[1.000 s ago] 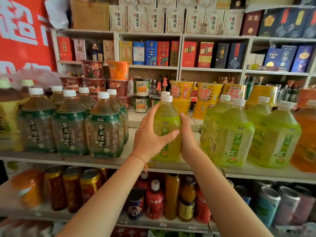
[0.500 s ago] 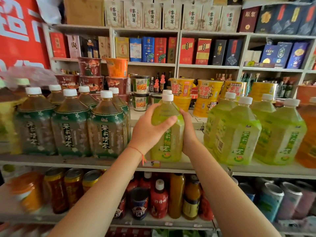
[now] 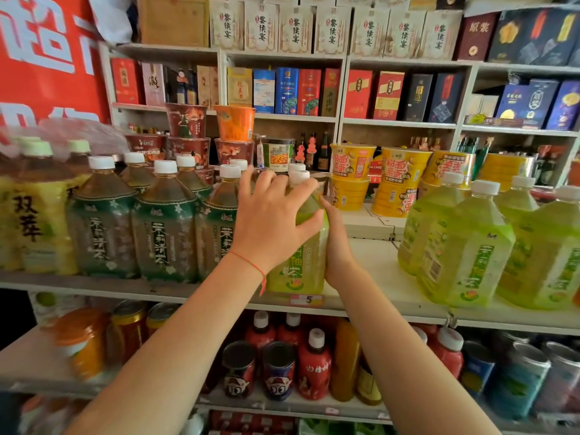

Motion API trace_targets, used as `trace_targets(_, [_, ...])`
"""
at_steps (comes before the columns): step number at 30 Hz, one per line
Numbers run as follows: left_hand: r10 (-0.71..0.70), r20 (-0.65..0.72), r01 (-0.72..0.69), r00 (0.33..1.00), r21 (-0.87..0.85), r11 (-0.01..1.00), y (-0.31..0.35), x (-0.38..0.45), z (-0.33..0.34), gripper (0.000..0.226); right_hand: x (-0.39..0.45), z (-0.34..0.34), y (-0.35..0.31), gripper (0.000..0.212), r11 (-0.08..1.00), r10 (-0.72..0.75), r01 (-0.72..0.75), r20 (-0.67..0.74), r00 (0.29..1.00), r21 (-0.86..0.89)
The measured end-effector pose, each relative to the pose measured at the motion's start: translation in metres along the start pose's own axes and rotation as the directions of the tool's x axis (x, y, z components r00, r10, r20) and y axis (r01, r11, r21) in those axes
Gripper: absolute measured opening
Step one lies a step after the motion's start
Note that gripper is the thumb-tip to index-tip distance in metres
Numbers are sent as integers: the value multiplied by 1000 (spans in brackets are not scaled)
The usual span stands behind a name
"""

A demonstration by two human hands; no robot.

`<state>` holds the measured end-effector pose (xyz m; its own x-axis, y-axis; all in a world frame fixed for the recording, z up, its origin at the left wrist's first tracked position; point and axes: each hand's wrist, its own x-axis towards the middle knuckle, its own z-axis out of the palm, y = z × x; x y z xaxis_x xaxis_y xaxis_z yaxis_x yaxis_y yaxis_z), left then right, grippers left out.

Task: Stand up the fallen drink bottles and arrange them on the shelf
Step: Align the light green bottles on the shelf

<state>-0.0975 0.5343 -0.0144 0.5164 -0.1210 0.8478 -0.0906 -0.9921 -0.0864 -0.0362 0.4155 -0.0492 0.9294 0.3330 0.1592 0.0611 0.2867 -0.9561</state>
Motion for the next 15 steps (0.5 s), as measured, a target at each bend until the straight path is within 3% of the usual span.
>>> trace_targets(4, [24, 49, -25, 999, 32, 999, -18, -7, -5, 48, 6, 14, 9, 72, 1000, -7, 7, -21, 1000, -17])
trace_targets(8, [8, 74, -7, 997, -12, 1000, -18, -10, -8, 48, 2, 17, 9, 50, 999, -15, 17, -56, 998, 29])
trace_targets(11, [-5, -11, 4, 1000, -94, 996, -11, -10, -4, 42, -8, 20, -2, 34, 999, -38, 36, -103, 994, -20])
trace_targets(13, [12, -134, -39, 991, -197, 980, 0, -6, -3, 35, -16, 16, -13, 37, 967, -183, 142, -190, 964, -210])
trace_targets(15, [30, -232, -98, 972, -286, 953, 19, 0, -3, 31, -27, 0, -26, 40, 832, -478, 360, -216, 851, -422])
